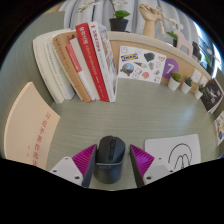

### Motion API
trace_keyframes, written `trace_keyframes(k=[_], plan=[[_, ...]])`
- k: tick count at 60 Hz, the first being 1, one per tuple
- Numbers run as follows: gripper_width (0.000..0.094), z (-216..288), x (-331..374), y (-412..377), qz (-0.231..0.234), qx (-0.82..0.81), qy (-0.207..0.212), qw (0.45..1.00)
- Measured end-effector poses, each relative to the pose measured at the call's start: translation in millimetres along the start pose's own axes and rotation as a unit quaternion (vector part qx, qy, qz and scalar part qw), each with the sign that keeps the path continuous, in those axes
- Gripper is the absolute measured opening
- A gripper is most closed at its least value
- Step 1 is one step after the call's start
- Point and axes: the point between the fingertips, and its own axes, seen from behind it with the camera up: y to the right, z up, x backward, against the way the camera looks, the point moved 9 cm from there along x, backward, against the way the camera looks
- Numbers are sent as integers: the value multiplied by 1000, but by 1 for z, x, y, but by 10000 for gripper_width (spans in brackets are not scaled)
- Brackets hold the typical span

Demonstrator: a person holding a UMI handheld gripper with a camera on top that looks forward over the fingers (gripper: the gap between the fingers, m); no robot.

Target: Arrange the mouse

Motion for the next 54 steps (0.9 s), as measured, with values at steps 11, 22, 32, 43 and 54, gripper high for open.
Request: trace_keyframes(k=[11,22,32,43,54], plan=[[495,-8,4,0,18,-16,-2,1000],[400,-10,5,0,14,-26,7,1000],[333,-4,3,1,18,-24,-29,999],[333,32,31,13,41,-17,-6,999],[334,106,126,72,6,8,123,992]])
